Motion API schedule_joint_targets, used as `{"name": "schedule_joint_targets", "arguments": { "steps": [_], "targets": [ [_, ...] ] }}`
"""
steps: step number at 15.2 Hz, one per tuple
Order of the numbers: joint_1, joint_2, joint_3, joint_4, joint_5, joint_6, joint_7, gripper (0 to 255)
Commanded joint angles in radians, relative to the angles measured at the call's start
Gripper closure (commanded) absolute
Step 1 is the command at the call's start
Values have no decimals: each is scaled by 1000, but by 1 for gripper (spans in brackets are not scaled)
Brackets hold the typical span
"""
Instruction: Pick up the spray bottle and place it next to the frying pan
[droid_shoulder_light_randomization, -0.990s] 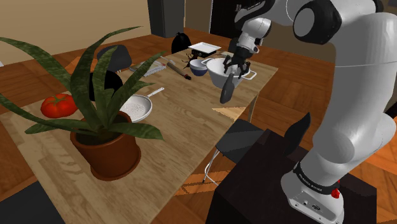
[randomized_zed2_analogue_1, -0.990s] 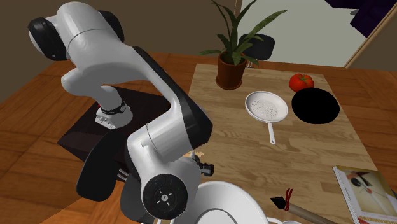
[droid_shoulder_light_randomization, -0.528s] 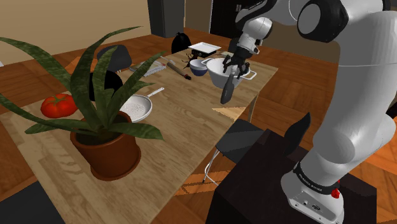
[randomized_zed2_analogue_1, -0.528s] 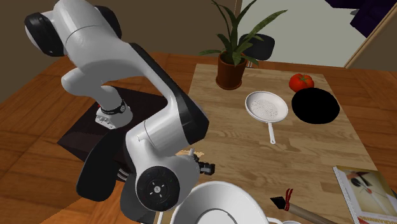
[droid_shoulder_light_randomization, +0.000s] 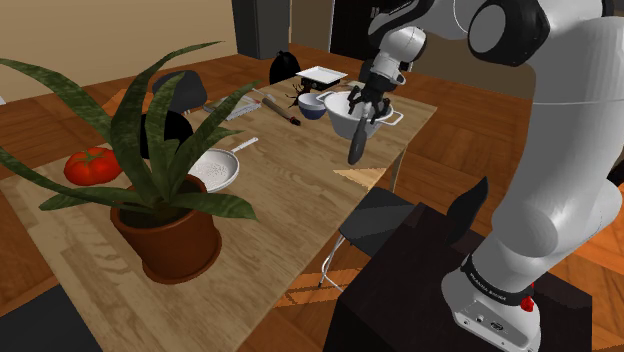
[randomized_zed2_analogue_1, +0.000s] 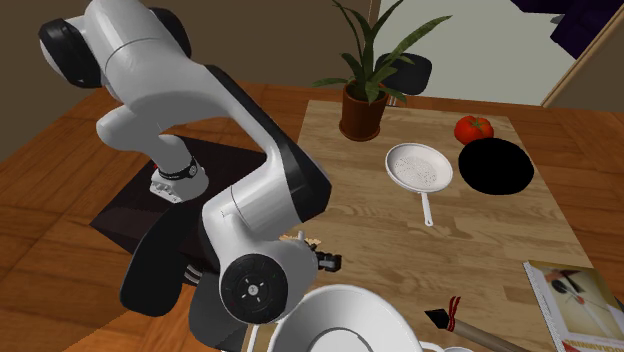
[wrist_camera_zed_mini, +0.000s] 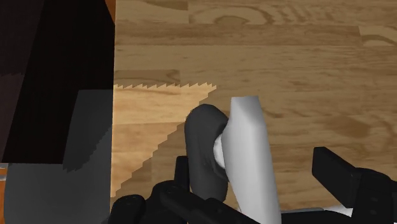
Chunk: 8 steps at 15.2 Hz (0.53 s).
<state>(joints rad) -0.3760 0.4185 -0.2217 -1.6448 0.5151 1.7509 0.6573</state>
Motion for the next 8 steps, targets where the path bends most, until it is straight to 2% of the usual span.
{"name": "schedule_joint_targets", "arguments": {
  "steps": [1,2,3,5,6,7,8],
  "targets": [
    [-6,95,4,-15,-3,-4,-7,0],
    [-2,79,3,-55,-3,19,-18,255],
    [6,117,13,-33,9,40,-9,255],
    [-8,127,7,-5,6,16,-16,255],
    [-10,98,1,-16,-3,-4,-12,255],
    [-18,100,-2,24,-9,-44,-4,255],
    [-5,99,5,16,-6,-31,9,255]
  ]
}}
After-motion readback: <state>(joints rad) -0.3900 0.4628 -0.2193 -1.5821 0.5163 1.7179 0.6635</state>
